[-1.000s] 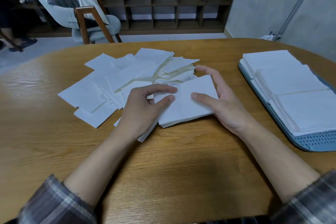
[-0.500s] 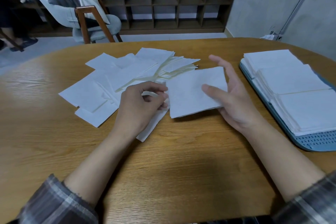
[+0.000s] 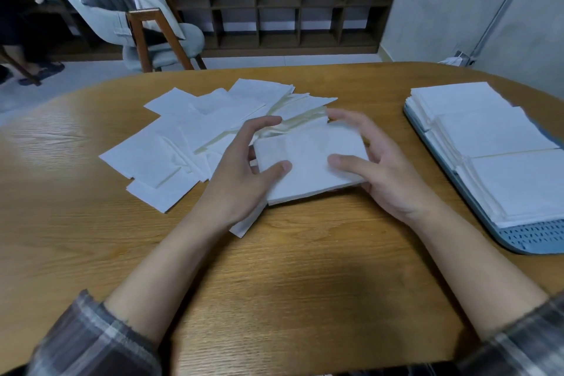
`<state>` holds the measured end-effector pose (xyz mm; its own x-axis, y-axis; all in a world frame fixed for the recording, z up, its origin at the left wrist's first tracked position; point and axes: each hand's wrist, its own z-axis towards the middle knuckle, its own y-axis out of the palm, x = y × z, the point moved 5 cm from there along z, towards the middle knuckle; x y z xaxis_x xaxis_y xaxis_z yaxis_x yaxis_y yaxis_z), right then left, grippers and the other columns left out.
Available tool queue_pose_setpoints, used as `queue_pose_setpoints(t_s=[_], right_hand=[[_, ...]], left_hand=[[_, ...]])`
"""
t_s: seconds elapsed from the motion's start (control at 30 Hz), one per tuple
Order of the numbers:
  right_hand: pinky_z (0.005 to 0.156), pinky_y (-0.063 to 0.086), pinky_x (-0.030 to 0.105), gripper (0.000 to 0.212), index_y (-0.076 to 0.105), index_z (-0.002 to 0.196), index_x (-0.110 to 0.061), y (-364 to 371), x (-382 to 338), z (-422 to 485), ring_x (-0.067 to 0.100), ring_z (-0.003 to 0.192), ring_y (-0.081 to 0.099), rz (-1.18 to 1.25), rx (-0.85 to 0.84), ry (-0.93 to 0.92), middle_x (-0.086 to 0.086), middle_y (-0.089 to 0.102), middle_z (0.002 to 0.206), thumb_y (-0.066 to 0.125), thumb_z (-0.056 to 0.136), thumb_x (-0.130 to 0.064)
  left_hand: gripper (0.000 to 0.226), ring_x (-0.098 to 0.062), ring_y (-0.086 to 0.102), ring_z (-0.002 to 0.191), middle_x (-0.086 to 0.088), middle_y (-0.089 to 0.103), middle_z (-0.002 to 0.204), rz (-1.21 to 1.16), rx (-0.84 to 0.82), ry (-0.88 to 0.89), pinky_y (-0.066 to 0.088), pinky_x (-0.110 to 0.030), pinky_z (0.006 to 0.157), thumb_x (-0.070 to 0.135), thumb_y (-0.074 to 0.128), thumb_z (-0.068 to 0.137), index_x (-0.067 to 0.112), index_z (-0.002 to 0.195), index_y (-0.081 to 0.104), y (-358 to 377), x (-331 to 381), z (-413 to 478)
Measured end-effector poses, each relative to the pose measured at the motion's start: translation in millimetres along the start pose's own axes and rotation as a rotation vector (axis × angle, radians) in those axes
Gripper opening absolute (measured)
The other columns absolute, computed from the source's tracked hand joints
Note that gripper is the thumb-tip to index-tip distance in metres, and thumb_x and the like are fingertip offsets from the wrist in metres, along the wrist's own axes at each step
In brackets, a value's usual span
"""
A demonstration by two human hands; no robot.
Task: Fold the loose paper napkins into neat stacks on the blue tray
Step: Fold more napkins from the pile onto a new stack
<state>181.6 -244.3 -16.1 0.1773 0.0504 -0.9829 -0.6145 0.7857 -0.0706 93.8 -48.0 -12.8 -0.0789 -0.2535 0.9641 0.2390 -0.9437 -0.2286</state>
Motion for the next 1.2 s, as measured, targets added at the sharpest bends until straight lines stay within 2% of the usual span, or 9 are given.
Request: queue_pose_setpoints(t_s=[0.1, 0.17, 0.27, 0.37, 0.5, 0.57, 0.93, 1.1, 1.2], right_hand=[[0.107, 0.044, 0.019, 0.029, 0.080, 0.116, -0.021, -2, -1, 0, 0.006, 0.126, 0.065, -0.158, 0.009, -0.020, -0.010, 0.077, 0.123, 0.071, 0.096, -0.002], [0.100, 0.042, 0.007, 0.030, 0.082, 0.109, -0.022, -9, 0, 0, -0.003, 0.119, 0.066, -0.266, 0.102, -0.004, -0.017, 0.079, 0.114, 0.068, 0.096, 0.002], [0.099, 0.042, 0.010, 0.037, 0.083, 0.101, -0.030, -21, 3, 1, -0.006, 0.117, 0.065, -0.385, 0.243, 0.006, -0.022, 0.078, 0.110, 0.065, 0.093, 0.001], [0.096, 0.042, 0.009, 0.037, 0.083, 0.100, -0.034, -28, 4, 1, -0.006, 0.116, 0.064, -0.473, 0.310, 0.009, -0.022, 0.077, 0.112, 0.064, 0.092, -0.003], [0.090, 0.038, 0.000, 0.036, 0.083, 0.099, -0.035, -29, 3, 0, -0.008, 0.116, 0.062, -0.486, 0.339, 0.017, -0.023, 0.076, 0.111, 0.064, 0.091, -0.004], [0.090, 0.039, 0.000, 0.036, 0.083, 0.100, -0.034, -28, 4, 0, -0.007, 0.116, 0.063, -0.491, 0.335, 0.020, -0.022, 0.076, 0.113, 0.064, 0.092, -0.005], [0.094, 0.037, -0.001, 0.036, 0.083, 0.102, -0.032, -25, 2, 0, -0.012, 0.115, 0.061, -0.504, 0.329, 0.009, -0.025, 0.076, 0.110, 0.062, 0.092, -0.003], [0.096, 0.037, 0.000, 0.036, 0.082, 0.105, -0.031, -23, 4, 1, -0.012, 0.116, 0.061, -0.510, 0.319, 0.004, -0.025, 0.075, 0.112, 0.062, 0.094, -0.003], [0.096, 0.037, -0.001, 0.036, 0.082, 0.106, -0.030, -23, 2, 0, -0.015, 0.115, 0.059, -0.508, 0.321, -0.001, -0.027, 0.074, 0.112, 0.061, 0.094, -0.003]], left_hand=[[0.053, -0.004, 0.070, 0.093, 0.009, 0.070, 0.113, 0.122, 0.012, 0.024, 0.056, -0.021, 0.073, 0.018, 0.076, 0.096, 0.039, 0.138, 0.051, -2, 0, 0], [0.042, -0.008, 0.068, 0.081, 0.010, 0.069, 0.099, 0.378, 0.067, 0.072, 0.057, -0.029, 0.072, 0.032, 0.079, 0.092, 0.038, 0.124, 0.053, -9, 0, 2], [0.035, -0.006, 0.062, 0.072, 0.012, 0.066, 0.076, 0.663, 0.030, 0.069, 0.056, -0.040, 0.072, 0.053, 0.084, 0.080, 0.033, 0.094, 0.058, -19, -5, 5], [0.038, -0.002, 0.060, 0.078, 0.014, 0.064, 0.078, 0.837, -0.085, 0.019, 0.055, -0.038, 0.074, 0.063, 0.084, 0.074, 0.034, 0.090, 0.065, -17, -10, 4], [0.011, -0.004, 0.062, 0.077, 0.014, 0.066, 0.074, 0.773, -0.078, 0.098, 0.057, -0.041, 0.072, 0.032, 0.081, 0.085, 0.033, 0.082, 0.071, -14, -8, 5], [0.013, -0.004, 0.063, 0.076, 0.014, 0.068, 0.073, 0.764, -0.069, 0.116, 0.057, -0.040, 0.071, 0.023, 0.078, 0.084, 0.032, 0.077, 0.071, -13, -7, 4], [0.010, -0.004, 0.063, 0.074, 0.013, 0.069, 0.074, 0.796, -0.158, 0.103, 0.055, -0.033, 0.071, 0.024, 0.078, 0.086, 0.028, 0.078, 0.074, -10, -6, 3], [0.015, -0.003, 0.057, 0.065, 0.004, 0.071, 0.072, 0.492, -0.260, 0.041, 0.041, -0.012, 0.062, 0.010, 0.076, 0.083, 0.023, 0.077, 0.078, -1, 9, -8], [0.021, -0.007, 0.052, 0.066, -0.011, 0.071, 0.076, 0.285, -0.292, -0.004, 0.041, -0.017, 0.066, 0.002, 0.076, 0.084, 0.021, 0.076, 0.080, 3, 15, -10]])
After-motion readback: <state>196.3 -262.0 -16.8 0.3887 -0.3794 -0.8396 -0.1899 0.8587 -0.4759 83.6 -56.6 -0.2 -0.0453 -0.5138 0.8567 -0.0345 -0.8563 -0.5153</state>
